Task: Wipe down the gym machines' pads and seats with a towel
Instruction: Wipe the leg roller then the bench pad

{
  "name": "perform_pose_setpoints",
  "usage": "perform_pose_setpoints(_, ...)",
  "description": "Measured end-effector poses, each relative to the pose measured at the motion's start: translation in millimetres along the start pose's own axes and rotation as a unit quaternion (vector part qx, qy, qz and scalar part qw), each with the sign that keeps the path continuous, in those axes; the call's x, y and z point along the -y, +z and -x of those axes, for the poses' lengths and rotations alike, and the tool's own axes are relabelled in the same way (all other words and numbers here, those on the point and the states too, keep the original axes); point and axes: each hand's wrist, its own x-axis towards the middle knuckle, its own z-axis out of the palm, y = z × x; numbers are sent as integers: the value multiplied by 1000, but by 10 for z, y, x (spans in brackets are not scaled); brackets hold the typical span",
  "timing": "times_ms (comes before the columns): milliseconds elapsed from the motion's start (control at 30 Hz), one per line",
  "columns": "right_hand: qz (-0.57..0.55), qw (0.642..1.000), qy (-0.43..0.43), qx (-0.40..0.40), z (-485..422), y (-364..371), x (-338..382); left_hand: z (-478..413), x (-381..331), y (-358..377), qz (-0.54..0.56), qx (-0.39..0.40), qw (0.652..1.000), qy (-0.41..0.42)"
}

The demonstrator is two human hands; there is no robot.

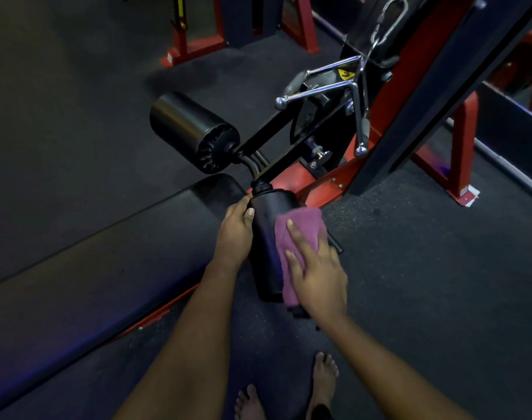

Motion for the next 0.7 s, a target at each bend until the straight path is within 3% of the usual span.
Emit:
perform_pose_setpoints(100,-3,1000,-3,4,235,-25,-43,-15,27,17,5,-2,1000,7)
perform_pose_setpoints(233,20,1000,21,-9,-436,30,82,-31,97,43,3,-9,1000,18)
perform_pose_setpoints(400,-122,989,50,62,-1171,50,-126,-40,146,52,-8,-7,1000,28)
perform_pose_setpoints(500,-146,986,57,51,-884,-11,-157,-45,166,50,4,-5,999,34)
perform_pose_setpoints(700,-34,999,7,11,42,16,-140,-68,272,92,45,1,999,27)
